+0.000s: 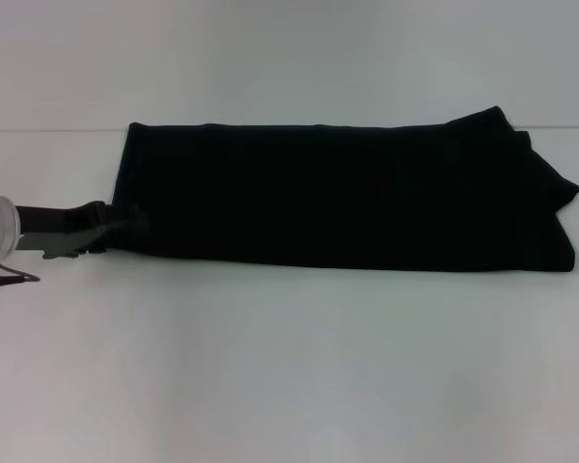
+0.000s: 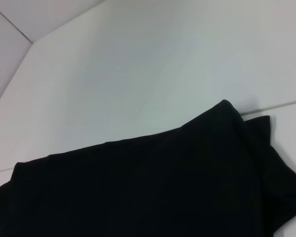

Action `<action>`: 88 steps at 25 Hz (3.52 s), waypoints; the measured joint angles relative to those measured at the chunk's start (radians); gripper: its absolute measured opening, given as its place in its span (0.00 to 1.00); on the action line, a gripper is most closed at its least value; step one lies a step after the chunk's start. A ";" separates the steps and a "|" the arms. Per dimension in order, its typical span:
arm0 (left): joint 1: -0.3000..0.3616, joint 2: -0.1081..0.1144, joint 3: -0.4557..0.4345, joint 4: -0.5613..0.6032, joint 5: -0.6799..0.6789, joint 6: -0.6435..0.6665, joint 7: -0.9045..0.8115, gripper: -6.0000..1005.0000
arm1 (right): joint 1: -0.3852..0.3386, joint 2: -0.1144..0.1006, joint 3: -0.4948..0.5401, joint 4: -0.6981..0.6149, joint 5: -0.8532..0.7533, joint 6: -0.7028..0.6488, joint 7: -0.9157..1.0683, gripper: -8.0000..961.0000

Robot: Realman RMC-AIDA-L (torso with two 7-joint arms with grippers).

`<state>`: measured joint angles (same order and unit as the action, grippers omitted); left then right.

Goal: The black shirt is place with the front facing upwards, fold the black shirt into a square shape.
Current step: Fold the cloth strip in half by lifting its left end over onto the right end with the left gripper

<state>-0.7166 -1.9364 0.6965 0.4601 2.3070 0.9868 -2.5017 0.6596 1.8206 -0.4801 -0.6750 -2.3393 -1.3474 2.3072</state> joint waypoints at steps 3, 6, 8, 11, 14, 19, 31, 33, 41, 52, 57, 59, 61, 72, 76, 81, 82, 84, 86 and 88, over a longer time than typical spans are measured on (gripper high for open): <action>-0.004 0.000 0.002 0.000 0.000 -0.005 0.001 0.88 | 0.000 0.000 0.000 0.000 0.000 -0.001 0.000 0.80; -0.005 -0.002 0.006 0.000 0.000 -0.016 0.001 0.88 | 0.000 0.000 0.000 0.000 0.000 -0.001 0.000 0.80; -0.006 -0.003 0.011 0.000 0.000 -0.031 0.001 0.88 | 0.000 0.000 0.000 0.000 0.000 -0.001 0.000 0.80; -0.007 -0.005 0.020 0.000 0.000 -0.053 0.005 0.86 | 0.000 0.000 0.000 0.000 0.000 0.000 0.000 0.80; -0.004 -0.006 0.025 0.000 0.000 -0.070 0.023 0.85 | 0.000 0.000 0.000 0.000 0.000 0.000 0.000 0.80; -0.002 -0.007 0.039 -0.001 0.000 -0.071 0.030 0.64 | 0.000 0.000 0.000 0.000 0.000 0.002 0.000 0.80; 0.004 -0.007 0.037 0.000 0.000 -0.088 0.031 0.17 | 0.000 0.000 0.000 0.000 0.000 0.006 0.000 0.79; 0.012 -0.008 0.035 0.003 0.000 -0.095 0.031 0.13 | 0.000 0.003 0.000 0.000 0.000 0.007 -0.002 0.79; 0.104 -0.034 0.016 0.124 -0.012 -0.054 0.049 0.04 | -0.003 0.035 0.050 0.016 0.044 0.022 -0.045 0.79; 0.261 0.030 -0.269 0.231 -0.004 0.081 0.186 0.06 | 0.001 0.089 0.055 0.032 0.139 0.050 -0.078 0.80; 0.289 0.087 -0.359 0.248 -0.002 0.092 0.212 0.07 | -0.001 0.102 0.053 0.044 0.171 0.069 -0.087 0.80; 0.282 0.092 -0.372 0.266 -0.007 0.125 0.213 0.07 | -0.001 0.106 0.051 0.045 0.171 0.066 -0.095 0.80; 0.260 0.081 -0.374 0.290 -0.035 0.186 0.221 0.07 | -0.004 0.108 0.047 0.045 0.172 0.060 -0.103 0.80; -0.002 -0.156 -0.279 0.286 -0.243 0.564 0.347 0.09 | -0.069 0.093 0.057 0.034 0.172 -0.047 -0.164 0.80; -0.051 -0.230 -0.180 0.144 -0.254 0.441 0.403 0.10 | -0.096 0.074 0.061 0.029 0.173 -0.078 -0.180 0.80; -0.096 -0.234 -0.177 -0.277 -0.365 0.199 0.644 0.11 | -0.107 0.055 0.056 0.029 0.165 -0.089 -0.205 0.80; -0.100 -0.237 -0.181 -0.336 -0.395 0.174 0.709 0.11 | -0.107 0.053 0.054 0.029 0.163 -0.089 -0.206 0.80; -0.107 -0.240 -0.187 -0.413 -0.432 0.162 0.795 0.11 | -0.103 0.046 0.048 0.030 0.160 -0.091 -0.207 0.80; -0.115 -0.240 -0.200 -0.463 -0.451 0.174 0.862 0.12 | -0.098 0.041 0.036 0.035 0.159 -0.091 -0.207 0.80; -0.116 -0.240 -0.210 -0.479 -0.450 0.209 0.884 0.12 | -0.087 0.039 0.011 0.039 0.156 -0.087 -0.201 0.80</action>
<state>-0.8323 -2.1767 0.4867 -0.0184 1.8575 1.1961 -1.6182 0.5727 1.8599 -0.4689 -0.6361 -2.1837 -1.4347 2.1063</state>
